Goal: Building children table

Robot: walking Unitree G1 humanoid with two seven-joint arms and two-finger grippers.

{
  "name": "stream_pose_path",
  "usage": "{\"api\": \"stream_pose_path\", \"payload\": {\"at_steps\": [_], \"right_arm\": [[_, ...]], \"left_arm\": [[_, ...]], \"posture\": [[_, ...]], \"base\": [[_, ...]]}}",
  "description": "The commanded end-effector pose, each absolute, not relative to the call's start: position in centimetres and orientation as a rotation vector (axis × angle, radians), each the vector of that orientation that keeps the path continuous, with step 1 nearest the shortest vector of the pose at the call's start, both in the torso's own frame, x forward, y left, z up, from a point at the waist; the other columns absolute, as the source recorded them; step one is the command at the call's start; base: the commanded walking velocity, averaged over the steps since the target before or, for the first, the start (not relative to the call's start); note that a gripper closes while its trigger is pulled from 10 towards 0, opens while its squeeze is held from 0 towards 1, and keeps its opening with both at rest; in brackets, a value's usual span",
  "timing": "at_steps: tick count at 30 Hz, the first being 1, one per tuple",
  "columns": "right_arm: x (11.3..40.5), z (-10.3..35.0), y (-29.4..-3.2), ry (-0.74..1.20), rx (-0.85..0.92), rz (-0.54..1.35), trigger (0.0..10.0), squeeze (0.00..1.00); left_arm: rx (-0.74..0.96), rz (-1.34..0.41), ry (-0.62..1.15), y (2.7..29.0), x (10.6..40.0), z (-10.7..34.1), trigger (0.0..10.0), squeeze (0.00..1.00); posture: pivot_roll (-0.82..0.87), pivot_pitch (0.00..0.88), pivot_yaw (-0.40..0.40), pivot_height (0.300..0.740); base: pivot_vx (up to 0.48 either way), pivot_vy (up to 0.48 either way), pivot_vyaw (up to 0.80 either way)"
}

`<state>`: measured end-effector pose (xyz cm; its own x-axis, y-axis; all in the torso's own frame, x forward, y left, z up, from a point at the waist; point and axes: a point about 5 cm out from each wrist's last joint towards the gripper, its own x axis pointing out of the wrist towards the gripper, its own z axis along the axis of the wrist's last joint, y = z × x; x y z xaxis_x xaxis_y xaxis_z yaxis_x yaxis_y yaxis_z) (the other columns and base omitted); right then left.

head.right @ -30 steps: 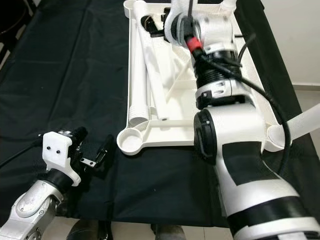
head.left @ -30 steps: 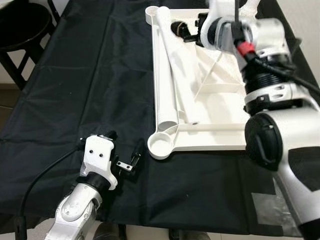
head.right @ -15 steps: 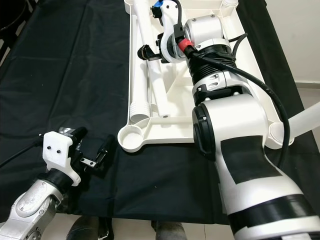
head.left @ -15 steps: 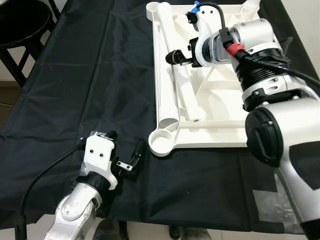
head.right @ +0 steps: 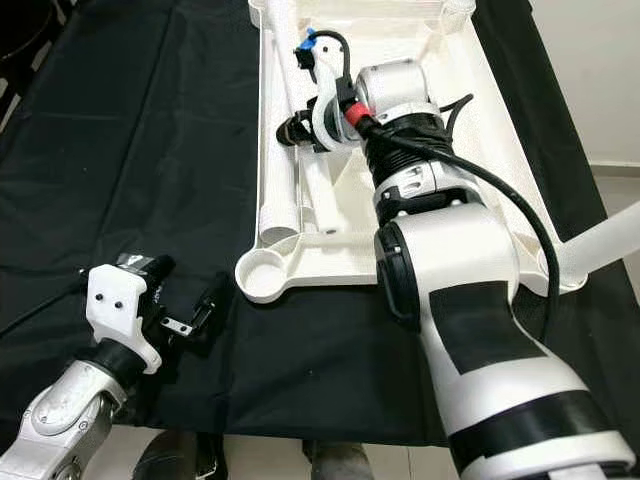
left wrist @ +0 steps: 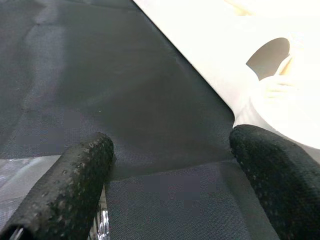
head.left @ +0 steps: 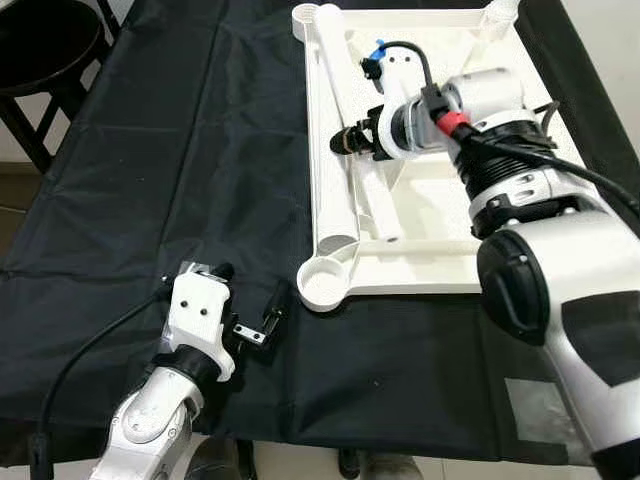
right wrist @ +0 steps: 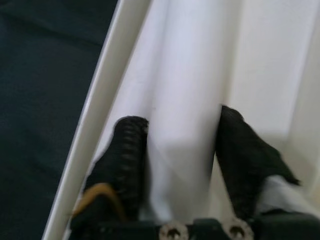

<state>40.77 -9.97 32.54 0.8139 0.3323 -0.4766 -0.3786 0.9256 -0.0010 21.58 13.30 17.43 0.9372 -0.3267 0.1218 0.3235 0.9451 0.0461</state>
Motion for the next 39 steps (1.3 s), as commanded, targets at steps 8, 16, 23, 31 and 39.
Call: {"api": "stream_pose_path", "payload": {"at_steps": [8, 16, 23, 31, 39], "right_arm": [[40.7, 31.1, -10.0, 0.554, -0.077, 0.381, 0.0, 0.0], [41.2, 31.4, -10.7, 0.482, -0.011, 0.32, 0.0, 0.0], [42.4, 34.0, -12.6, 0.142, 0.176, 0.159, 0.0, 0.0], [42.7, 32.6, -11.8, 0.118, 0.204, 0.149, 0.0, 0.0], [42.9, 31.8, -10.9, 0.091, 0.262, 0.123, 0.2, 0.0]], "left_arm": [[0.041, -0.335, -0.108, 13.3, 21.2, 17.2, 10.0, 0.0], [0.042, -0.332, -0.11, 13.3, 21.2, 17.3, 10.0, 0.0], [0.041, -0.334, -0.111, 13.1, 21.0, 17.4, 10.0, 0.0], [0.033, -0.332, -0.112, 12.9, 20.6, 17.6, 10.0, 0.0], [0.024, -0.329, -0.106, 12.7, 20.1, 17.8, 10.0, 0.0]], "posture": [[-0.07, 0.36, -0.05, 0.74], [-0.07, 0.365, -0.049, 0.74], [-0.05, 0.37, -0.05, 0.74], [-0.03, 0.388, -0.057, 0.74], [0.0, 0.401, -0.064, 0.74]], "base": [[0.0, 0.0, 0.0], [0.0, 0.0, 0.0], [0.0, 0.0, 0.0], [0.0, 0.0, 0.0], [0.0, 0.0, 0.0]]}}
